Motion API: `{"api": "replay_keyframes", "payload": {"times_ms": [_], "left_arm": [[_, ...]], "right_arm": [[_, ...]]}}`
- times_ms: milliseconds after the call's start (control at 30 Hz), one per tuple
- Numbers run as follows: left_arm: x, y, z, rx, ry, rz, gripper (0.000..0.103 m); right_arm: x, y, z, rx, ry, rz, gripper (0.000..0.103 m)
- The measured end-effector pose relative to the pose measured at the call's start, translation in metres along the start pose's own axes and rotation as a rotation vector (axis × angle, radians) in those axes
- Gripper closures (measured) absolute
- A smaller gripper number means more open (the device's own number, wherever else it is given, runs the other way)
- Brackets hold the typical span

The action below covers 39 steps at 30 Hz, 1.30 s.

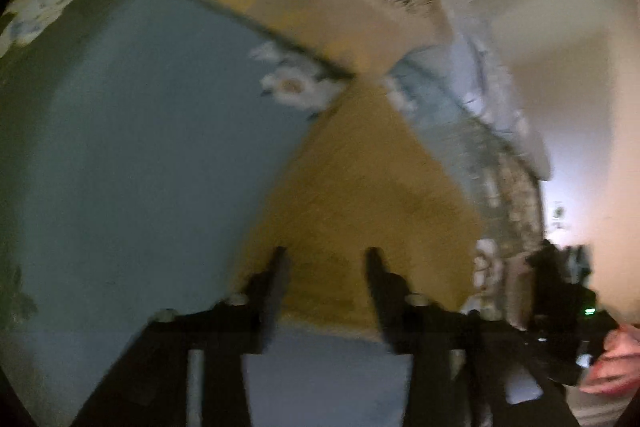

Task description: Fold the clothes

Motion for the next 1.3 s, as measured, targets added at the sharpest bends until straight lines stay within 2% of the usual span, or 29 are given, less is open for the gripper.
{"api": "replay_keyframes", "payload": {"times_ms": [100,167,233,367,433,633,700,767,833,900,933,1000,1100,1300], "left_arm": [[0.013,-0.016,0.006,0.013,0.036,0.033,0.036],[0.022,-0.027,0.01,0.022,0.059,0.055,0.036],[0.031,-0.038,0.013,0.031,0.083,0.077,0.035],[0.051,-0.053,0.023,0.02,0.132,0.123,0.034],[0.06,-0.054,0.027,-0.002,0.154,0.141,0.034],[0.061,-0.047,0.031,-0.029,0.181,0.123,0.032],[0.058,-0.043,0.031,-0.05,0.182,0.111,0.034],[0.054,-0.038,0.03,-0.065,0.173,0.098,0.035],[0.048,-0.032,0.025,-0.065,0.148,0.083,0.045],[0.039,-0.026,0.018,-0.06,0.134,0.065,0.059],[0.034,-0.023,0.015,-0.056,0.13,0.055,0.062],[0.026,-0.017,0.011,-0.066,0.132,0.035,0.068],[0.01,0.001,0.005,-0.087,0.141,0.004,0.071],[-0.031,0.06,-0.001,-0.143,0.185,-0.091,0.073]], "right_arm": [[0.001,-0.01,-0.036,0.181,-0.066,-0.023,0.043],[0.005,-0.016,-0.05,0.278,-0.143,-0.036,0.042],[0.011,-0.022,-0.061,0.357,-0.218,-0.046,0.037],[0.032,-0.031,-0.066,0.457,-0.248,-0.041,0.032],[0.039,-0.035,-0.065,0.501,-0.257,-0.045,0.024],[0.044,-0.046,-0.044,0.453,-0.243,-0.041,0.023],[0.049,-0.052,-0.034,0.439,-0.21,-0.038,0.023],[0.052,-0.056,-0.027,0.428,-0.187,-0.04,0.028],[0.053,-0.057,-0.024,0.436,-0.172,-0.03,0.056],[0.05,-0.06,-0.023,0.445,-0.175,-0.015,0.062],[0.045,-0.062,-0.018,0.424,-0.176,-0.01,0.064],[0.037,-0.065,-0.006,0.38,-0.179,0.0,0.066],[0.02,-0.06,0.015,0.269,-0.189,0.022,0.067],[-0.011,-0.033,0.041,0.104,-0.209,0.083,0.067]]}}
Point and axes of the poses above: each gripper's, at about its wrist camera, not at the fingertips, and x roughly the way its jaws point, z to its left, y to its underside, the point moved 1 cm from there along x, roughly the way its jaws point, and after that the axes turned 14 degrees about x, right-handed, at the moved point
